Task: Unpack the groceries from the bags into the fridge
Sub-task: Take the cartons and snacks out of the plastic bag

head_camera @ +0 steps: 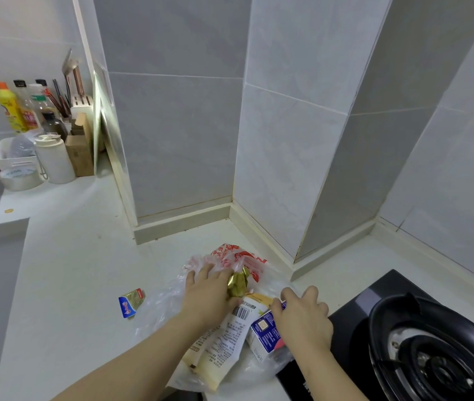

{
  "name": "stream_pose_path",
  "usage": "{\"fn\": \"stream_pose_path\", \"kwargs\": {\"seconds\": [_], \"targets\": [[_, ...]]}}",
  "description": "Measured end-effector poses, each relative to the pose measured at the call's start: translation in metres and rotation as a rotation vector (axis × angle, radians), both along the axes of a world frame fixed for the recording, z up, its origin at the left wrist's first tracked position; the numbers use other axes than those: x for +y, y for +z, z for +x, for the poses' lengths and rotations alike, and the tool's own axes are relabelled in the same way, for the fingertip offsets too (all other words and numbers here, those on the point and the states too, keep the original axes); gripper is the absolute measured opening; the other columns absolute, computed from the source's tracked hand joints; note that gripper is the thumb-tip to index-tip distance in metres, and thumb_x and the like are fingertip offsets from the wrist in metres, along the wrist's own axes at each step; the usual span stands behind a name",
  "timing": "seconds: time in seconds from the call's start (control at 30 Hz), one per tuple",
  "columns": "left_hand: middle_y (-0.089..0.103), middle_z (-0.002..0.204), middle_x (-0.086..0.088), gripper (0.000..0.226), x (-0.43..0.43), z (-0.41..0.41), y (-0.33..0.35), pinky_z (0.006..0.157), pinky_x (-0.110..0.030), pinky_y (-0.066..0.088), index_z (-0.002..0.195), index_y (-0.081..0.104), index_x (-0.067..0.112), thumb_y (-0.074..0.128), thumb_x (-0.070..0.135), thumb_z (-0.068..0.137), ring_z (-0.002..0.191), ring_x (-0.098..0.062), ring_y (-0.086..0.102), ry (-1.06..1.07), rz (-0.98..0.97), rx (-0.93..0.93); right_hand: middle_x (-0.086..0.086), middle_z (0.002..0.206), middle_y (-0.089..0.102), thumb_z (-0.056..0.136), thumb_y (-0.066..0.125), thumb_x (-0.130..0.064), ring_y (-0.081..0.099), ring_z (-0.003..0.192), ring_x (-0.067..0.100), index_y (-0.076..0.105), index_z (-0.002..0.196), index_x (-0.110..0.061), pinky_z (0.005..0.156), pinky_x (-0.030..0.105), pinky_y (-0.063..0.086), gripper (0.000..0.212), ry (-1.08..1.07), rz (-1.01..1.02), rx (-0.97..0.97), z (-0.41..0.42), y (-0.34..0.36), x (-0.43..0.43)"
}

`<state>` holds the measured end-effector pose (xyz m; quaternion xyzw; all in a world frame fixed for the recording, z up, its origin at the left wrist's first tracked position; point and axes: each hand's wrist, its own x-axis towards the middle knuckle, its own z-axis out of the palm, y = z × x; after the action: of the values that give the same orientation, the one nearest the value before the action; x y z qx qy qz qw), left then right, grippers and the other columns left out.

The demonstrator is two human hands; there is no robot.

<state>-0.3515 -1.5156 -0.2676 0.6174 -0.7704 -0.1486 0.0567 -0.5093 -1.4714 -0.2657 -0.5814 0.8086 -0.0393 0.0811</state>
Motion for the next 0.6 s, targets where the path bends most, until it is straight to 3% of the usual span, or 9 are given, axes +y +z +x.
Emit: {"fn": "stream_pose_path", "kwargs": {"seconds": [0.07,0.17,0.27,0.37,0.5,0.6], "targets": [[0.029,0.152,0.004,0.065,0.002,0.003,-0.002,0.118,-0.046,0.002,0.144,0.025,0.032,0.047,0.056,0.089,0.145,-0.019,0.009,0.002,-0.009,0.026,0.007,0.125,0.036,0.095,0.034,-0.053,0.045,0.112,0.025,0.039,0.129,-0.027,0.076,0.029,0.052,0.044,0.043,0.118,0.043,0.001,0.008,-0.002],[0.029,0.153,0.004,0.065,0.005,0.007,-0.006,0.118,-0.044,0.004,0.145,0.024,0.032,0.047,0.055,0.089,0.145,-0.019,0.009,0.024,-0.011,0.050,0.008,0.132,0.033,0.097,0.040,-0.043,0.038,0.121,0.027,0.031,0.137,-0.024,0.091,0.036,0.049,0.046,0.219,0.312,0.136,-0.002,0.029,-0.003],[0.030,0.152,0.006,0.064,0.006,0.011,-0.007,0.118,-0.044,0.003,0.145,0.024,0.032,0.047,0.054,0.089,0.144,-0.018,0.010,0.028,-0.012,0.042,0.008,0.136,0.034,0.099,0.035,-0.042,0.036,0.126,0.025,0.026,0.140,-0.025,0.095,0.038,0.046,0.046,0.259,0.401,0.101,-0.005,0.037,-0.003],[0.030,0.152,0.006,0.063,0.007,0.015,-0.007,0.118,-0.045,0.003,0.145,0.024,0.033,0.048,0.053,0.089,0.144,-0.018,0.010,0.032,-0.006,0.032,0.009,0.133,0.038,0.099,0.026,-0.045,0.041,0.122,0.025,0.030,0.136,-0.024,0.092,0.037,0.047,0.043,0.214,0.354,0.030,-0.001,0.032,-0.002],[0.031,0.151,0.007,0.065,0.009,0.019,-0.008,0.118,-0.045,0.004,0.144,0.025,0.033,0.049,0.054,0.088,0.144,-0.018,0.010,0.051,-0.002,0.065,0.004,0.120,0.048,0.094,0.030,-0.050,0.055,0.102,0.019,0.040,0.123,-0.029,0.075,0.029,0.046,0.037,0.097,0.183,-0.137,0.005,0.019,-0.004],[0.033,0.150,0.007,0.065,0.010,0.022,-0.006,0.117,-0.043,0.006,0.144,0.027,0.033,0.051,0.053,0.087,0.144,-0.018,0.012,0.085,-0.004,0.133,-0.003,0.110,0.056,0.086,0.043,-0.049,0.056,0.097,0.018,0.042,0.109,-0.032,0.083,0.033,0.037,0.028,0.131,0.045,-0.142,0.012,0.017,-0.006]]}}
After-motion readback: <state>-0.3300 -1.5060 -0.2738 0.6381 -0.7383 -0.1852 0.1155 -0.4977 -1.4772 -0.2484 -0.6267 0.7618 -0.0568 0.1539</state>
